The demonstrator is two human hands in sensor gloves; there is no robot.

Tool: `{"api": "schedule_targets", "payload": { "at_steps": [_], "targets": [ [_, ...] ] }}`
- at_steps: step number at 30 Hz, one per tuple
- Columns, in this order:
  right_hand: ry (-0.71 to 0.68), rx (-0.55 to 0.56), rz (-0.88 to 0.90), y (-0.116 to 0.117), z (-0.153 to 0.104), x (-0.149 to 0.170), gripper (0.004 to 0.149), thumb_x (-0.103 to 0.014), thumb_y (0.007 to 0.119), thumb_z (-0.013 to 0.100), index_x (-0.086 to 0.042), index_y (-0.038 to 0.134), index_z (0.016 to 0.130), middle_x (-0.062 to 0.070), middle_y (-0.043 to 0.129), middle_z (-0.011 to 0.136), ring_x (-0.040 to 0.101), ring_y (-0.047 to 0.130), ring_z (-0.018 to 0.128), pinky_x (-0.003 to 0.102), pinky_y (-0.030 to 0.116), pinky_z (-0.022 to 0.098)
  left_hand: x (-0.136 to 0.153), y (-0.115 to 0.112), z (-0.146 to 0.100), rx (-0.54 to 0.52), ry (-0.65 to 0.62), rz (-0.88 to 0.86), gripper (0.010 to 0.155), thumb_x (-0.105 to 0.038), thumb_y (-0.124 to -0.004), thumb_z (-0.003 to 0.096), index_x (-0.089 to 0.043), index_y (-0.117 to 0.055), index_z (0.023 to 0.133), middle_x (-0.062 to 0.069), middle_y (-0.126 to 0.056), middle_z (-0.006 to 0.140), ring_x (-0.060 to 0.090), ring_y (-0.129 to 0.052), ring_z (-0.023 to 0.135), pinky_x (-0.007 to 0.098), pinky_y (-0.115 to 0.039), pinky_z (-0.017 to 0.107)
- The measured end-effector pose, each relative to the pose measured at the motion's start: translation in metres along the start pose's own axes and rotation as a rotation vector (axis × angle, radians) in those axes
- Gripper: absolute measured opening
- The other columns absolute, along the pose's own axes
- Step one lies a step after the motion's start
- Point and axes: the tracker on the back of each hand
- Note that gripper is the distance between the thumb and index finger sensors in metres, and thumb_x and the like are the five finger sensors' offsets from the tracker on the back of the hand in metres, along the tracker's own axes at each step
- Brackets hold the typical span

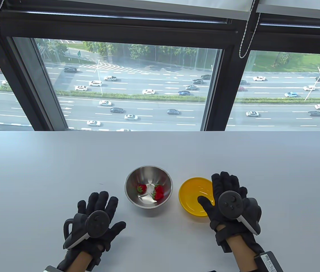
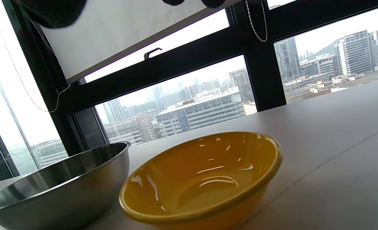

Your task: Pour strawberries from bowl into mixing bowl

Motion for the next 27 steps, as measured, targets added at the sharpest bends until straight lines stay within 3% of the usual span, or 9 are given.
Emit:
{"api": "schedule_targets", "payload": {
  "at_steps": [14, 27],
  "targets": [
    [-0.147, -0.108, -0.112, 0.035, -0.017, -0.037, 0.088, -0.068, 0.064, 0.041, -0.026, 0.026, 0.108, 0.012, 0.013, 0.115, 0.048, 0.017, 0.106, 0.076, 0.021, 0.068, -0.015, -0.003, -0.003, -0.026, -0.063, 0.020, 0.090, -0.073, -0.061, 0.0380, -0.029, -0.033, 0.111, 0.008, -0.015, 0.121, 0.044, -0.015, 0.112, 0.073, -0.012, 0.069],
    [-0.214, -0.155, -0.163, 0.049, -0.029, -0.050, 0.088, -0.068, 0.064, 0.040, -0.025, 0.026, 0.108, 0.012, 0.011, 0.115, 0.047, 0.015, 0.106, 0.076, 0.020, 0.068, -0.030, -0.012, -0.004, 0.001, -0.142, 0.034, 0.089, -0.072, -0.062, 0.0384, -0.029, -0.033, 0.111, 0.007, -0.015, 0.120, 0.044, -0.014, 0.111, 0.073, -0.011, 0.068]
  ]
}}
Point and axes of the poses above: the tracker on the back of each hand, its own x axis roughly to the little-finger side, its own z axis roughly from the wrist to the fingertips, y = z × x
